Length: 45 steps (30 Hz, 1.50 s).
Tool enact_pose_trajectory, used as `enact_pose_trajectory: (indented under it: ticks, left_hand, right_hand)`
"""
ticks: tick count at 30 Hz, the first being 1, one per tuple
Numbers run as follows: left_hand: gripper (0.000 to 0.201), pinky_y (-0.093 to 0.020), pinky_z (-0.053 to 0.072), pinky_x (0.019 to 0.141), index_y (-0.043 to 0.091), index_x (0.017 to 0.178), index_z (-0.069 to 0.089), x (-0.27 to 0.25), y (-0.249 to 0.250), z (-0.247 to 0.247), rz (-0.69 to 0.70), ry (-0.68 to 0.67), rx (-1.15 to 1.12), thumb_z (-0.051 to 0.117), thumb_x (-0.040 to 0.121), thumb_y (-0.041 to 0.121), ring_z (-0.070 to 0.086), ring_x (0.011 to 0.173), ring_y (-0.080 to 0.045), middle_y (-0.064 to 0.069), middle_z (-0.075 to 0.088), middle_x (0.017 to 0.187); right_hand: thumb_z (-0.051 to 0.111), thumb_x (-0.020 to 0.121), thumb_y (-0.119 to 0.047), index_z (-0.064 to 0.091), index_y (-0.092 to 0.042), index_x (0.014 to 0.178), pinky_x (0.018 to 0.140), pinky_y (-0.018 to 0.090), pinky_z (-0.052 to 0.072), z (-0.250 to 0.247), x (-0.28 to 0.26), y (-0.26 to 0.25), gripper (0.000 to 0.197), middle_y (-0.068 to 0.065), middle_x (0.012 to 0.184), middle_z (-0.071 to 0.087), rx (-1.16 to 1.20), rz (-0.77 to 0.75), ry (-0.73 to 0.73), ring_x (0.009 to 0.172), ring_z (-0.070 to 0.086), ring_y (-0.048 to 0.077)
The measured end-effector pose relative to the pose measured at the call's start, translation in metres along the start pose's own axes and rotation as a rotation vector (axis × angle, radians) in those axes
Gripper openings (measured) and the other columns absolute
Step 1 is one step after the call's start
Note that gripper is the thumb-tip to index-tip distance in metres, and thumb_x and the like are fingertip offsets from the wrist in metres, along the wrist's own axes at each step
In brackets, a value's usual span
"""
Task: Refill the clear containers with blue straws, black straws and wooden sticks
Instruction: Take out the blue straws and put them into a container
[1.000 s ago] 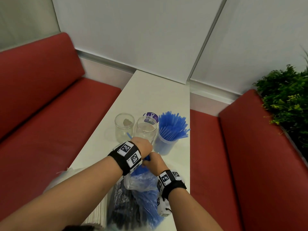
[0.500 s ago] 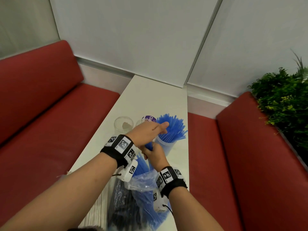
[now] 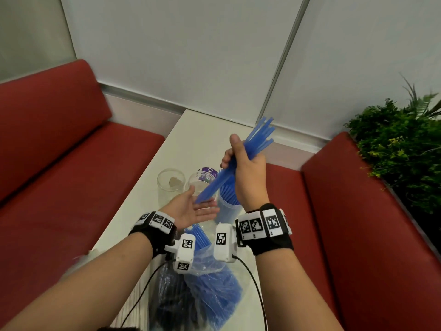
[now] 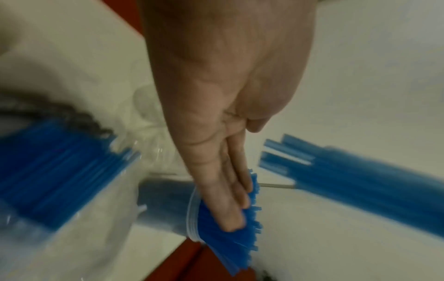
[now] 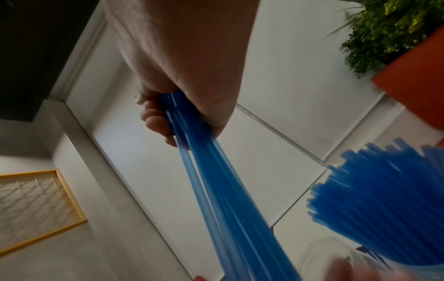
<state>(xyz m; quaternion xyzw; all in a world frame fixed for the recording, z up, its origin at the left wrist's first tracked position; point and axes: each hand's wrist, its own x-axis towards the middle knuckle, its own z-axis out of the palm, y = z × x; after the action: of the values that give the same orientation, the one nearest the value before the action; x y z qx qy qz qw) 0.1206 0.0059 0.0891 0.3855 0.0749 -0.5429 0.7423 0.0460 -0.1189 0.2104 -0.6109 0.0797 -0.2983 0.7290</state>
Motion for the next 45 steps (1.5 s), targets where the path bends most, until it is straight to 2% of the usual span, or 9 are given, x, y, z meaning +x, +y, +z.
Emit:
enact_pose_trajectory:
  ticks: [5,11,16,21,27,30,35,40,45]
  left_hand:
    - [0.038,-0.039,0.062,0.074,-0.014,0.104,0.065,0.001,0.0,0.018,0.043,-0.106,-0.204,0.053,0.095,0.02,0.072,0.086,-0.035,-0.026,0.07,0.096]
    - [0.025,-0.035,0.062,0.061,-0.002,0.08,0.072,-0.002,-0.007,0.022,-0.06,-0.093,-0.059,0.064,0.081,0.021,0.072,0.07,-0.029,-0.013,0.064,0.069]
    - [0.023,-0.029,0.06,0.054,-0.008,0.094,0.065,-0.001,-0.005,0.027,-0.029,-0.088,-0.293,0.065,0.079,0.009,0.071,0.065,-0.024,-0.019,0.067,0.08]
    - [0.02,-0.031,0.06,0.059,-0.004,0.08,0.07,0.004,-0.004,0.032,0.07,-0.004,-0.264,0.065,0.087,0.014,0.071,0.067,-0.024,-0.017,0.069,0.077]
    - [0.021,-0.034,0.061,0.065,0.003,0.096,0.062,0.001,-0.008,0.029,-0.127,-0.094,-0.241,0.054,0.096,0.023,0.066,0.08,-0.022,-0.011,0.064,0.086]
    - [0.026,-0.016,0.041,0.03,0.006,0.075,0.057,-0.003,-0.006,0.026,-0.242,-0.169,-0.148,0.052,0.091,0.026,0.052,0.038,-0.012,-0.007,0.054,0.058]
    - [0.043,-0.015,0.019,0.023,0.007,0.058,0.06,0.006,-0.013,0.006,-0.253,-0.157,0.037,0.048,0.095,0.025,0.03,0.027,-0.006,0.0,0.04,0.044]
    - [0.016,-0.013,0.018,0.026,0.008,0.077,0.058,0.012,-0.03,-0.026,-0.243,0.009,0.063,0.062,0.084,0.022,0.028,0.03,-0.006,-0.001,0.039,0.049]
    - [0.033,-0.016,0.032,0.031,0.0,0.081,0.055,0.034,-0.042,-0.038,-0.037,0.334,0.132,0.044,0.103,0.022,0.042,0.039,-0.012,-0.011,0.053,0.059]
  right_hand:
    - [0.075,0.09,-0.045,0.064,-0.028,0.065,0.061,0.034,0.049,0.006,-0.015,0.017,0.032,0.003,0.064,0.059,-0.042,0.055,0.037,0.057,0.054,0.019]
    - [0.078,0.087,-0.046,0.063,-0.028,0.065,0.062,0.034,0.051,0.006,-0.012,0.015,0.032,0.004,0.065,0.061,-0.06,0.04,0.016,0.058,0.057,0.02]
    - [0.078,0.088,-0.037,0.066,-0.027,0.064,0.064,0.032,0.053,0.009,-0.017,0.021,0.029,0.006,0.068,0.065,-0.022,0.057,0.041,0.062,0.062,0.022]
    - [0.082,0.084,-0.035,0.053,-0.022,0.064,0.054,0.028,0.047,0.011,-0.021,0.03,0.038,0.006,0.058,0.052,0.02,0.138,-0.032,0.05,0.047,0.019]
    - [0.082,0.085,-0.036,0.049,-0.022,0.063,0.054,0.029,0.042,0.008,-0.018,0.034,0.043,0.003,0.056,0.045,0.016,0.19,-0.155,0.05,0.041,0.019]
    - [0.08,0.087,-0.035,0.048,-0.019,0.061,0.056,0.03,0.042,0.003,-0.018,0.039,0.044,0.005,0.054,0.044,-0.023,0.2,-0.214,0.049,0.041,0.019]
    - [0.079,0.088,-0.028,0.054,-0.018,0.067,0.063,0.03,0.047,-0.007,-0.019,0.039,0.034,0.005,0.059,0.051,0.004,0.212,-0.238,0.056,0.048,0.019]
    - [0.077,0.09,-0.028,0.047,-0.021,0.061,0.062,0.03,0.045,-0.022,-0.007,0.04,0.042,0.002,0.055,0.045,0.09,0.172,-0.104,0.051,0.043,0.019]
    - [0.078,0.089,-0.034,0.05,-0.021,0.063,0.06,0.033,0.045,-0.039,0.006,0.058,0.04,0.004,0.057,0.047,-0.025,0.221,0.013,0.053,0.046,0.019]
